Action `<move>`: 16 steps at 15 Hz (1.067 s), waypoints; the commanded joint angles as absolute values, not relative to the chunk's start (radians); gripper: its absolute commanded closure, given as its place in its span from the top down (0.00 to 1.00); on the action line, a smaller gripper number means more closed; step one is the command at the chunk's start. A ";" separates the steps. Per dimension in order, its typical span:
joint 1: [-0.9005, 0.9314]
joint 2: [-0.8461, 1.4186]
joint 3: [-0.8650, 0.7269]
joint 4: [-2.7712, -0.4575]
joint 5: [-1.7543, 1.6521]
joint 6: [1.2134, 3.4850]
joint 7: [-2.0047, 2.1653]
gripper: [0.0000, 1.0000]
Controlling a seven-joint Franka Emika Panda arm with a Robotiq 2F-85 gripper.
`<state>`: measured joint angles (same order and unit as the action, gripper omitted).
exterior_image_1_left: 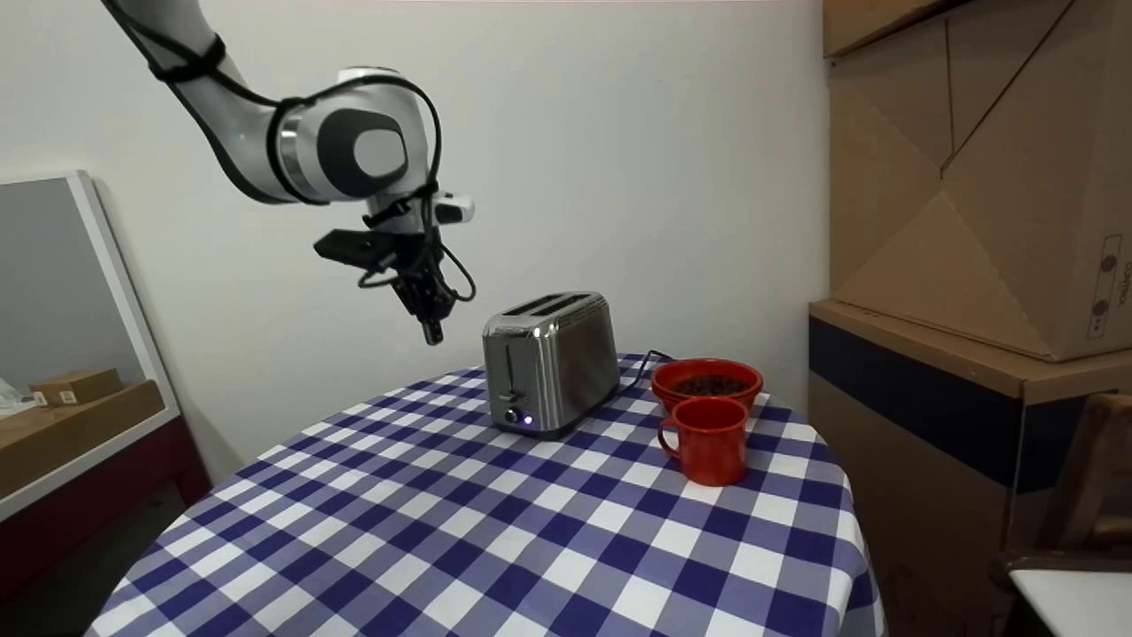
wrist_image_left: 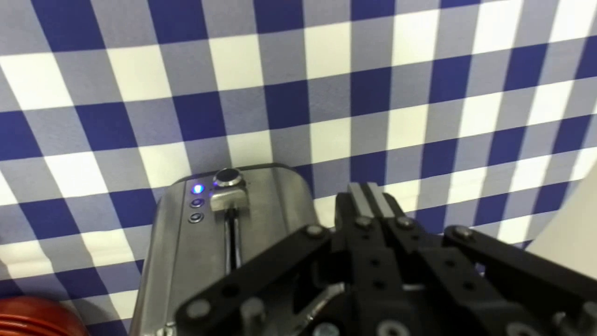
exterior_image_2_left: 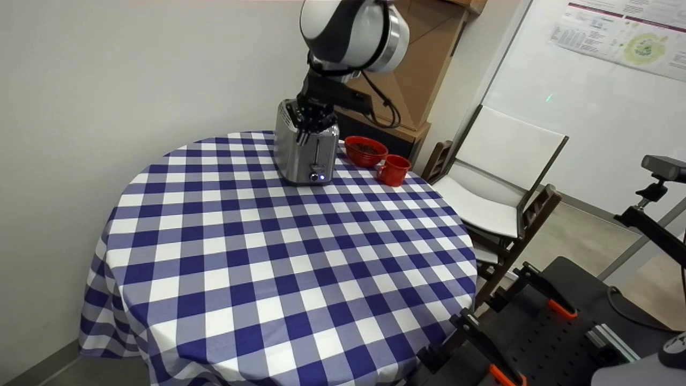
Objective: Push down on the button of the toaster.
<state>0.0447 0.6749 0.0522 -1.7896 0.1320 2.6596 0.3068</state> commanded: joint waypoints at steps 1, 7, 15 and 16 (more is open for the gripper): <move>0.020 0.447 0.108 -1.919 0.208 2.482 0.246 0.00; 0.084 0.172 0.050 -1.952 0.075 2.115 0.336 0.00; 0.070 0.018 0.058 -1.986 -0.007 2.023 0.351 0.71; 0.068 0.010 0.059 -1.994 -0.005 2.023 0.349 0.77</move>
